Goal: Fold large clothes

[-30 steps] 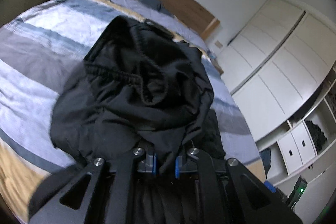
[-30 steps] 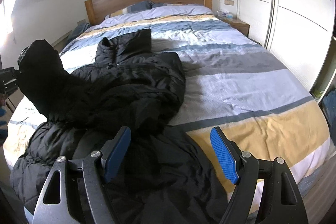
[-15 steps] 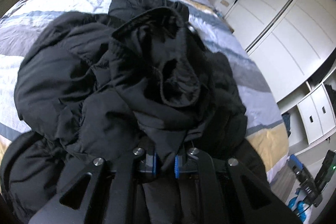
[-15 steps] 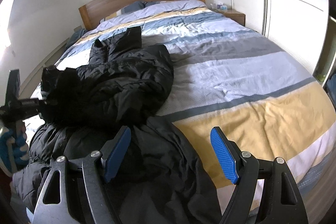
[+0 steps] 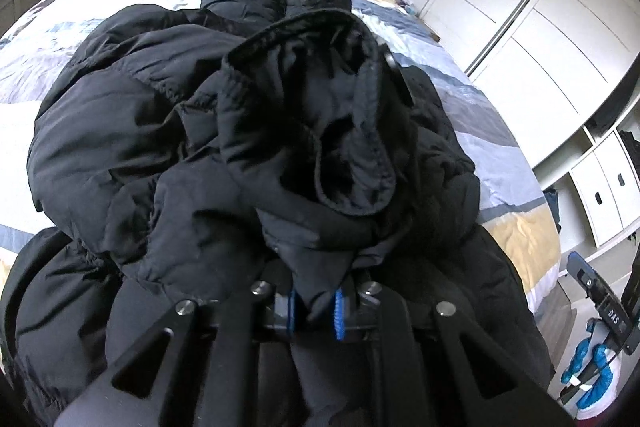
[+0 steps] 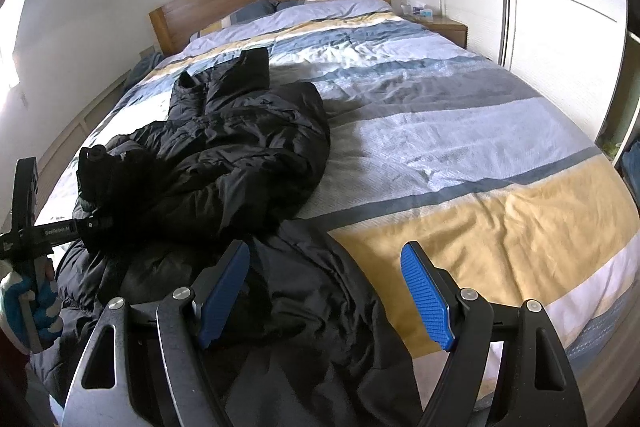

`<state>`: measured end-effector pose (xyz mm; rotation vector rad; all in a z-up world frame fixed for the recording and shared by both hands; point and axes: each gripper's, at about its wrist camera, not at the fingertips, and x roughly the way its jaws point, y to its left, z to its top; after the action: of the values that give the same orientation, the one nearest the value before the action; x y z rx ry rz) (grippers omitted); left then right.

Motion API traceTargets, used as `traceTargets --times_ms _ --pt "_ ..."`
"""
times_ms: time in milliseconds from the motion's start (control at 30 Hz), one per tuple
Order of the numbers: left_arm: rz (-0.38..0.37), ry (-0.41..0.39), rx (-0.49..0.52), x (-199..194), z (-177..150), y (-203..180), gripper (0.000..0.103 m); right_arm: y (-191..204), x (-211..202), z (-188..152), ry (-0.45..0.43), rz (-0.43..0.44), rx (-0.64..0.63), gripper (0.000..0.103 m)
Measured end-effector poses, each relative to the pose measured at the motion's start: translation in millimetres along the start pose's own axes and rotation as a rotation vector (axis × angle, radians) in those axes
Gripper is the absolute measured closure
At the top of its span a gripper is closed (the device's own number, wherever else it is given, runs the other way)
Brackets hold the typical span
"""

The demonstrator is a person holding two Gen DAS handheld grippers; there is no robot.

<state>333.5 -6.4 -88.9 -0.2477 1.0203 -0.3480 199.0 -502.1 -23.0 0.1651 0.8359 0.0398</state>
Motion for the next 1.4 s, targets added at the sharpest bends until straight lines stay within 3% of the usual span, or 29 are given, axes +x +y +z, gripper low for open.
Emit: traceTargets --times_ms 333,633,833,1100,1267,1400 --pt "-0.09 0.033 0.013 -12.2 -13.8 2.5 0.069 31.7 -12.2 4.8 -0.006 -0.015 -0.074 0.025" --pt "-0.213 0.047 0.056 -30.7 -29.8 1.0 0.066 74.1 -17.2 11.2 0.001 -0.011 -0.167 0.025" --pt "-0.152 -0.022 0.051 -69.1 -19.1 45.1 0.066 121.4 -6.9 23.1 0.011 0.028 -0.248 0.025" --pt "0.031 -0.07 -0.016 -93.8 23.9 142.6 0.066 219.3 24.7 42.6 0.017 0.177 -0.379 0.025" --pt "0.044 -0.08 -0.042 -82.7 48.7 166.4 0.066 291.5 63.4 49.4 0.044 0.292 -0.48 0.025" --pt "0.011 -0.062 -0.036 -56.3 65.9 163.6 0.066 321.4 104.7 40.9 0.088 0.305 -0.534 0.025"
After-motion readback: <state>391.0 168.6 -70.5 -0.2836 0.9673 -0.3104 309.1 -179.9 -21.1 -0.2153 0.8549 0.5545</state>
